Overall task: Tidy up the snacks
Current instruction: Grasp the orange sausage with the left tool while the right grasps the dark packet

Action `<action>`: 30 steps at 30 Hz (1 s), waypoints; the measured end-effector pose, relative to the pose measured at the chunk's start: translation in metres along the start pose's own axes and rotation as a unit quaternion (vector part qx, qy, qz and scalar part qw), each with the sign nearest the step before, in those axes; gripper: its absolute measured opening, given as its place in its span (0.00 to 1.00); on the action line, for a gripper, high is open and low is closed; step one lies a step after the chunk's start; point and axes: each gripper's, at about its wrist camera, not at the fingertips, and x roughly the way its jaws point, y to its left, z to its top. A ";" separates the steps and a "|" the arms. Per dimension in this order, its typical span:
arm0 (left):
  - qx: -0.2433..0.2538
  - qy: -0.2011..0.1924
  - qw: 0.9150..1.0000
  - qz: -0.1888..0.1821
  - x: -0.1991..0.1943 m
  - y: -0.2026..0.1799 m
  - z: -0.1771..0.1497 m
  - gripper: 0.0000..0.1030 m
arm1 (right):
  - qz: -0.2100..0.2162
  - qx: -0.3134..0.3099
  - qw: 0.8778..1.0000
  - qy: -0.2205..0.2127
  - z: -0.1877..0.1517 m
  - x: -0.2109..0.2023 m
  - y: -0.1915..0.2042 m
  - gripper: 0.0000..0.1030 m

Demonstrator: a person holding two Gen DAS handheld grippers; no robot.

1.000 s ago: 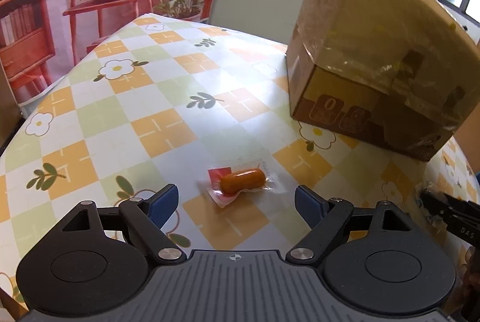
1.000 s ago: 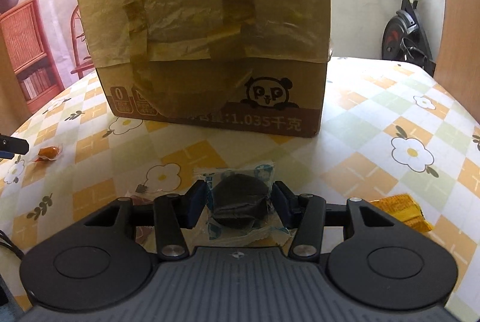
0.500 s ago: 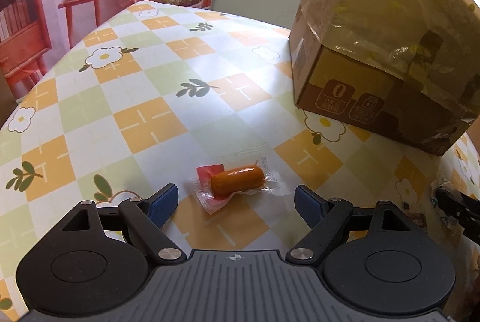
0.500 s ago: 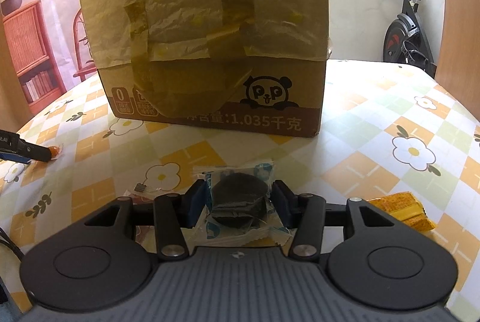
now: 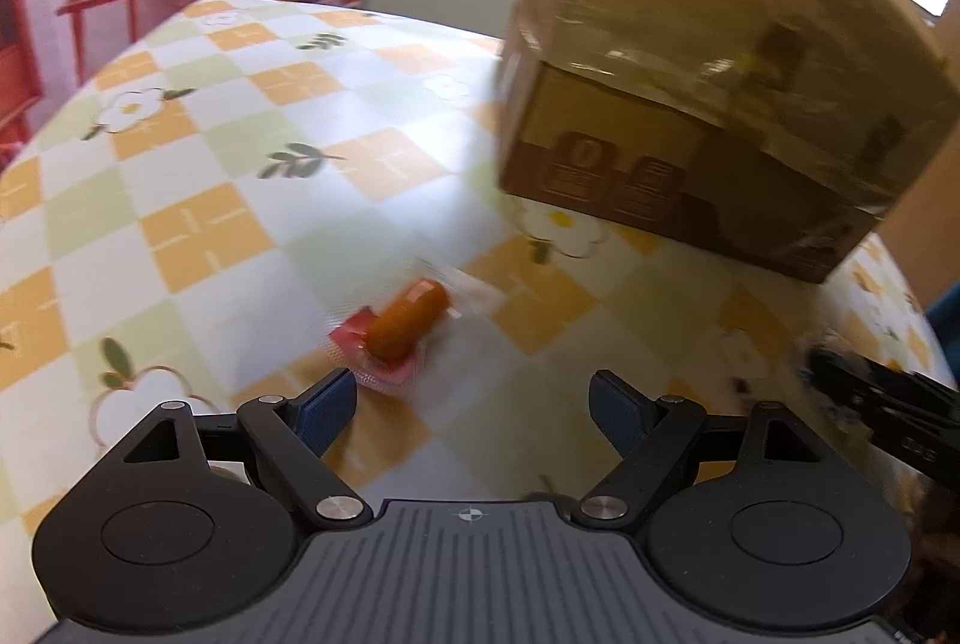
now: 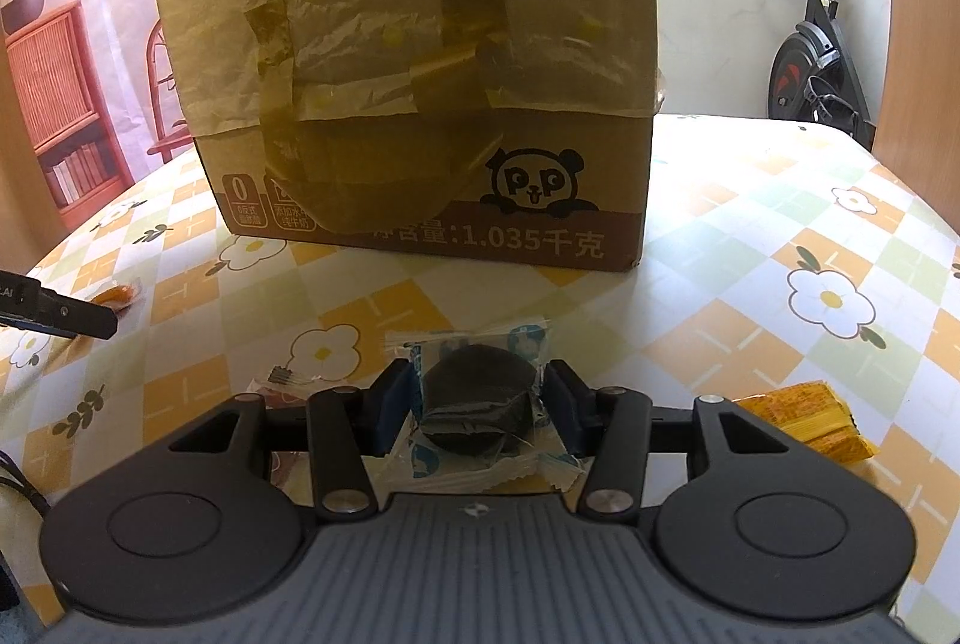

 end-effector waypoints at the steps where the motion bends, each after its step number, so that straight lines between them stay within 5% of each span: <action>1: 0.004 0.001 1.000 -0.006 0.000 -0.002 0.000 0.83 | 0.000 0.000 1.000 0.000 0.000 0.000 0.000 0.50; 14: 0.060 -0.014 0.997 0.044 0.002 0.012 0.020 0.83 | 0.001 0.001 1.000 0.001 0.000 0.000 0.000 0.50; 24: 0.087 -0.021 0.993 0.080 0.019 0.010 0.021 0.51 | 0.004 0.004 1.000 0.001 0.000 0.000 -0.002 0.50; 27: 0.100 -0.024 0.993 0.064 0.014 0.007 0.018 0.33 | 0.005 0.004 1.000 0.001 0.000 0.000 -0.003 0.50; 30: 0.098 -0.024 0.993 0.052 0.011 0.006 0.015 0.30 | 0.005 0.004 1.000 0.001 0.000 0.000 -0.002 0.50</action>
